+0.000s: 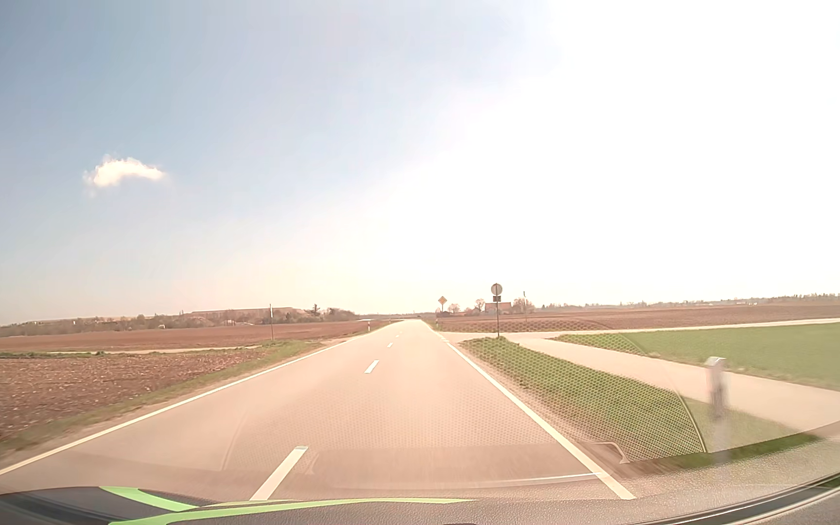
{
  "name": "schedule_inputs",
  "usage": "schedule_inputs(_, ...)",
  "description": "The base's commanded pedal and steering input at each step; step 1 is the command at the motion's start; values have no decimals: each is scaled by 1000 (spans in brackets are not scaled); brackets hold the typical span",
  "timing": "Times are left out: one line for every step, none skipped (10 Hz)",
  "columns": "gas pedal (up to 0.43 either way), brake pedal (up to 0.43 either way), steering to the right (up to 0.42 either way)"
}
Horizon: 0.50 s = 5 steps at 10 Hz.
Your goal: Follow the waypoints while adhering to traffic rules and regulations
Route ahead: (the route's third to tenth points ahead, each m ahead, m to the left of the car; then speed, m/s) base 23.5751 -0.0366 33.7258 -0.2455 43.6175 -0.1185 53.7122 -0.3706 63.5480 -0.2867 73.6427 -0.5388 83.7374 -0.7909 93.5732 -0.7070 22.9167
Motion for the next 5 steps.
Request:
schedule_inputs(268,0,-3)
schedule_inputs(268,0,-3)
schedule_inputs(268,0,-3)
schedule_inputs(268,0,-3)
schedule_inputs(268,0,-3)
